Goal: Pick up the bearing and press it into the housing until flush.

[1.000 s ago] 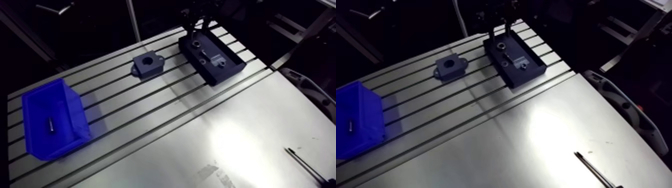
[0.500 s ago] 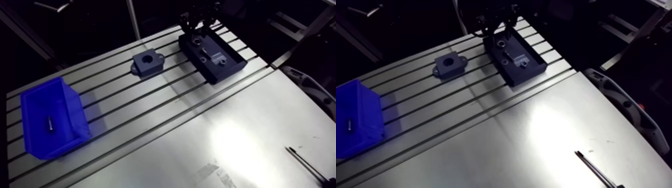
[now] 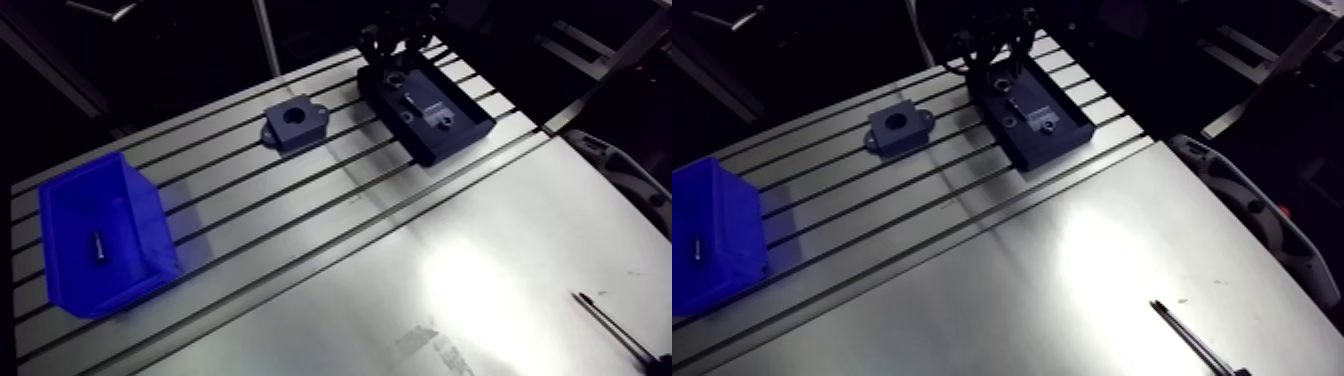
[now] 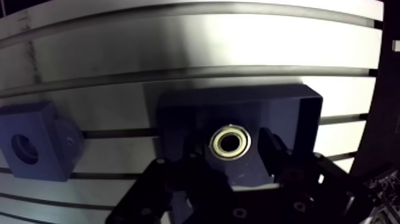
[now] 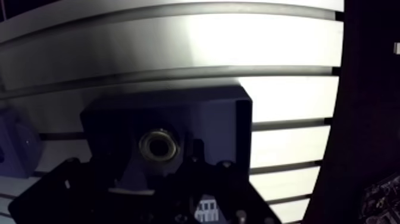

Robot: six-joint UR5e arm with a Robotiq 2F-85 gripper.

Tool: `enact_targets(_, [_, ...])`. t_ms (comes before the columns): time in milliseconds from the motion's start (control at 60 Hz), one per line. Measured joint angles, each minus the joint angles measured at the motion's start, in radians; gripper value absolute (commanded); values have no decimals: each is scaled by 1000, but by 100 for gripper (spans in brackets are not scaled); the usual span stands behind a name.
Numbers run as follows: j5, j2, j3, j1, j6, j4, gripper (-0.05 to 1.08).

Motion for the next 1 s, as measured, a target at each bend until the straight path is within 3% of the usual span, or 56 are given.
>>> enact_targets(450, [-1, 7, 0, 0, 0, -1, 44])
enact_targets(1000, [-4, 9, -1, -1, -1, 0, 58])
